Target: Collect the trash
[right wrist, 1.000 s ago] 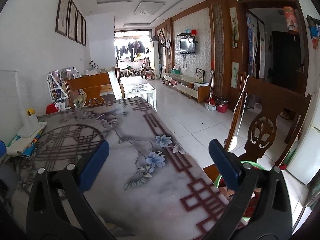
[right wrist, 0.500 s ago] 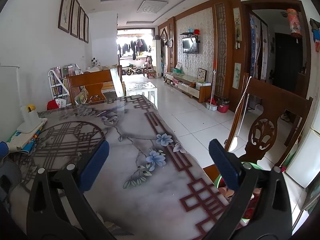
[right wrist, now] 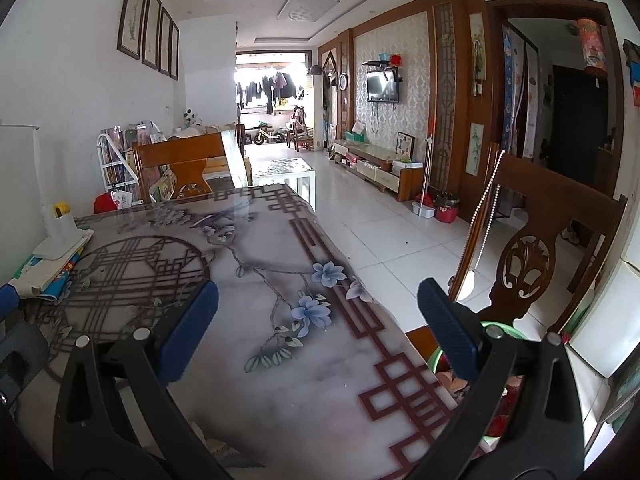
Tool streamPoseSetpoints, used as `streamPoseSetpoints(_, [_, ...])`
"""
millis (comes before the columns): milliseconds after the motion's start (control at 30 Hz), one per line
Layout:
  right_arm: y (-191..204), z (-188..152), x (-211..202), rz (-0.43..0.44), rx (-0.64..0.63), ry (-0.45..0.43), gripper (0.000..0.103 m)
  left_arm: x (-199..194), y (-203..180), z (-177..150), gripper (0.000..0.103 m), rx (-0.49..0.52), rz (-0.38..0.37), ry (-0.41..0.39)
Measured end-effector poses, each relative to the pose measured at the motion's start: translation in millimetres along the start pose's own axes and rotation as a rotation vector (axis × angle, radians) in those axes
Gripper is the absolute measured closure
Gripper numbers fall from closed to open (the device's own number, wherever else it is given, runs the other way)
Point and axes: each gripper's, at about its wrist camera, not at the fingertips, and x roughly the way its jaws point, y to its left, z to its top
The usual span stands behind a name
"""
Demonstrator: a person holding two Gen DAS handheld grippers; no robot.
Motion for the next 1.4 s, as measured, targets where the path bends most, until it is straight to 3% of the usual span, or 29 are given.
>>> streamPoseSetpoints(1067, [-1, -7, 7, 0.019, -0.020, 0.041, 0.005, 10, 9, -7, 0.008, -0.030, 0.015, 0.060])
streamPoseSetpoints(1233, [11, -11, 27, 0.061, -0.107, 0.106, 0.005, 13, 12, -9, 0.008, -0.041, 0.051, 0.061])
streamPoseSetpoints(1333, [28, -23, 56, 0.105, -0.251, 0.210, 0.005, 20, 23, -10, 0.008, -0.093, 0.082, 0.088])
streamPoseSetpoints(1400, [35, -31, 74, 0.141, -0.278, 0.281, 0.005, 26, 31, -13, 0.008, -0.132, 0.105, 0.110])
